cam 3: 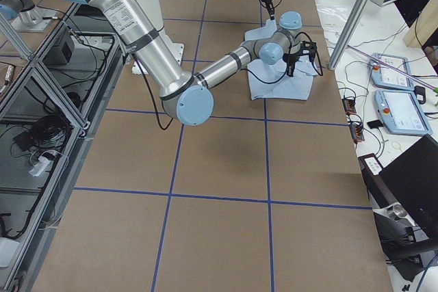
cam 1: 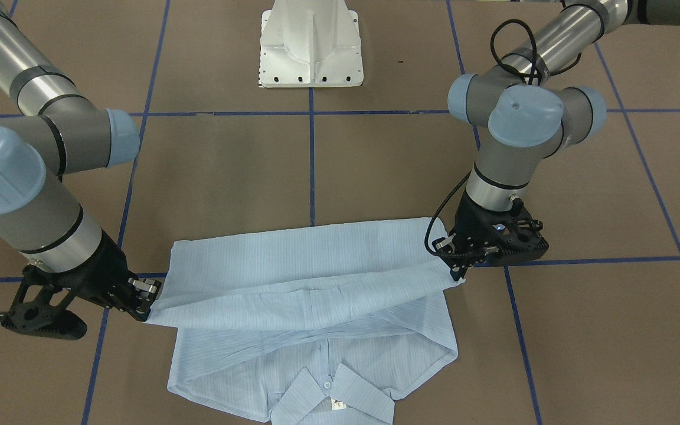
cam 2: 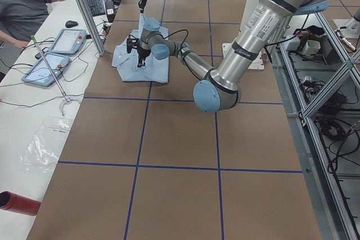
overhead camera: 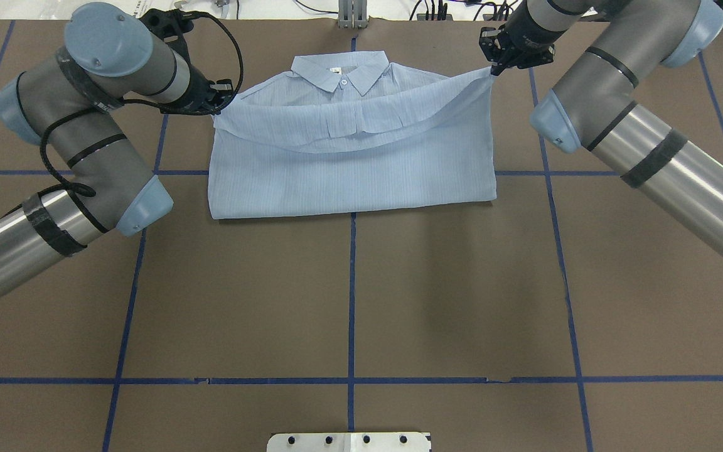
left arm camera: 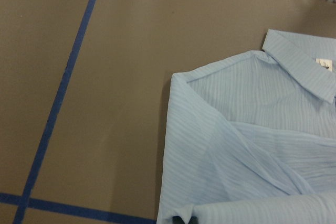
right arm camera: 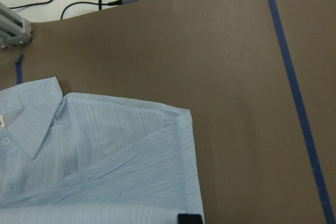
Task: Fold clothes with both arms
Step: 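Carry the hem over the shirt and lay it beside the collar with both grippers, then release the hem with both grippers and raise them off the shirt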
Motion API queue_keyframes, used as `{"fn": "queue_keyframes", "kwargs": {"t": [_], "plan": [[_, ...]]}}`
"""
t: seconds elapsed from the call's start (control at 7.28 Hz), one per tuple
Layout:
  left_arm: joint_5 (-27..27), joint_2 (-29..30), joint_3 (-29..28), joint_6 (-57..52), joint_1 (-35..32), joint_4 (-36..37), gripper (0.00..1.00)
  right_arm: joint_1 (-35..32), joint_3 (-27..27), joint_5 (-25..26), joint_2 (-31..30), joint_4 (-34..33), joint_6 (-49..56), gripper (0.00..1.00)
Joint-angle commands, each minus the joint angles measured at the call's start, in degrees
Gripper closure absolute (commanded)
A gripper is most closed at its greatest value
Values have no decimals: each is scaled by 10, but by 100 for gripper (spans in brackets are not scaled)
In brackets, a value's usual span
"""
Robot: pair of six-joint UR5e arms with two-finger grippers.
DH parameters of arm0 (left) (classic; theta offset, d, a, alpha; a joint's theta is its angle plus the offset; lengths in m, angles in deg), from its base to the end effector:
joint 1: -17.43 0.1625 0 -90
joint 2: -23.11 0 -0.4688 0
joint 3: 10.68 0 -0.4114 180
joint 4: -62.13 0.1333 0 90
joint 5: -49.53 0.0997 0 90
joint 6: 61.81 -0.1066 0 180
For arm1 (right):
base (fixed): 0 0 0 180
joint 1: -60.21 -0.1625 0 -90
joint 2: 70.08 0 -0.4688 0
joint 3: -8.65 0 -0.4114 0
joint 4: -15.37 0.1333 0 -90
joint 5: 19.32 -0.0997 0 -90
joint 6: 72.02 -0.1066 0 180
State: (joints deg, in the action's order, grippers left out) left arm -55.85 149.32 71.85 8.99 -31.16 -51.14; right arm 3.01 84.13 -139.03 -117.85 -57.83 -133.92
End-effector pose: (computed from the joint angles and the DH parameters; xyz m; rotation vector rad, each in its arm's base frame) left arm 0.4372 -0.6545 0.3276 0.2973 0.8925 -0.3530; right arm -0.3740 -0.7289 0.3145 0.1526 -0.8929 0.2715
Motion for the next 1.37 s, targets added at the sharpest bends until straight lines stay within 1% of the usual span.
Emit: {"fn": "queue_keyframes", "kwargs": {"t": [0.0,0.27,0.41,0.55,0.69,0.82,0.96,1.1,1.24], "plan": [[0,11,-70,-1,-19,-65,100,-7,-85,1,59,2,7,100],[0,26,-93,1,-20,-66,100,-8,-128,3,89,3,11,100],[0,35,-101,3,-20,-66,100,-8,-140,5,95,3,11,100],[0,45,-114,3,-25,-67,100,-8,-149,7,97,3,12,100],[0,50,-127,2,-26,-70,100,-7,-164,9,100,19,12,100],[0,50,-139,3,-26,-88,100,-7,-172,10,101,25,12,100],[1,50,-142,3,-26,-89,100,-6,-171,10,101,27,12,100],[2,49,-142,3,-26,-90,32,-5,-169,19,102,28,9,100],[2,50,-136,6,-26,-89,0,11,-166,64,101,29,10,2]]}}
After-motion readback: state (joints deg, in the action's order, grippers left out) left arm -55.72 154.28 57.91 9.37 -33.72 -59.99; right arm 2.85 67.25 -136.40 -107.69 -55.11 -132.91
